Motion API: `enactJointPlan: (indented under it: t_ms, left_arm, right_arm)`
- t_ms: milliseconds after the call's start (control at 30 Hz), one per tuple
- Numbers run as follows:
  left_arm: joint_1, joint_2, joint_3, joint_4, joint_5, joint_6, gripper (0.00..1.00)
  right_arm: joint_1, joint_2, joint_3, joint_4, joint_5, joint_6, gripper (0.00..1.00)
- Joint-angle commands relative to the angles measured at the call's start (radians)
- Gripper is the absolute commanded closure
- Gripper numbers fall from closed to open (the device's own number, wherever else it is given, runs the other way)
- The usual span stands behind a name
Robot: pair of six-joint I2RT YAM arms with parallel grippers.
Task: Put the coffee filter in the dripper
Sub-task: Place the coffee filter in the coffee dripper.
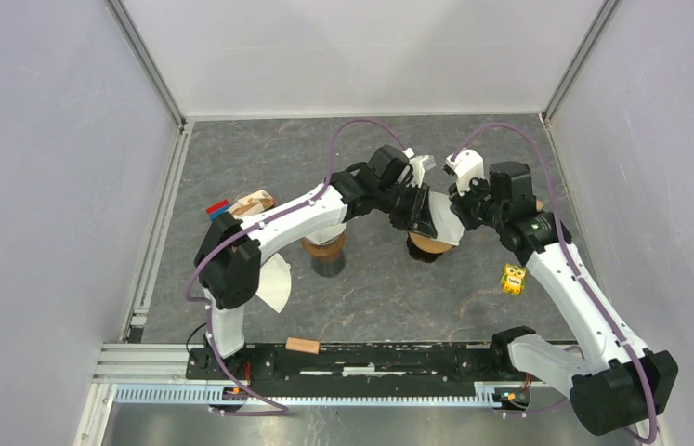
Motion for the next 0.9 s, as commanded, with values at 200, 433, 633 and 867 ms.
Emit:
enactJointPlan:
  t_ms: [200, 433, 633, 867]
  left_arm:
    - [0.005, -0.051, 0.062, -0.012, -0.052, 0.034, 0.60]
    - [0.006, -0.064, 0.070, -0.039, -0.114, 0.078, 0.57]
    - [0.006, -0.066, 0.089, -0.057, -0.139, 0.114, 0.58]
    - [0.006, -0.057, 0.096, -0.063, -0.139, 0.128, 0.67]
  right_arm:
    - [-0.003, 0.035, 0.026, 0.025, 0.006, 0.006, 0.88]
    - [-0.002, 0.048, 0.014, 0.036, -0.014, 0.011, 0.89]
    - [0.000, 0.063, -0.005, 0.053, -0.045, 0.011, 0.85]
    - [-0.001, 0.070, -0.017, 0.058, -0.037, 0.002, 0.69]
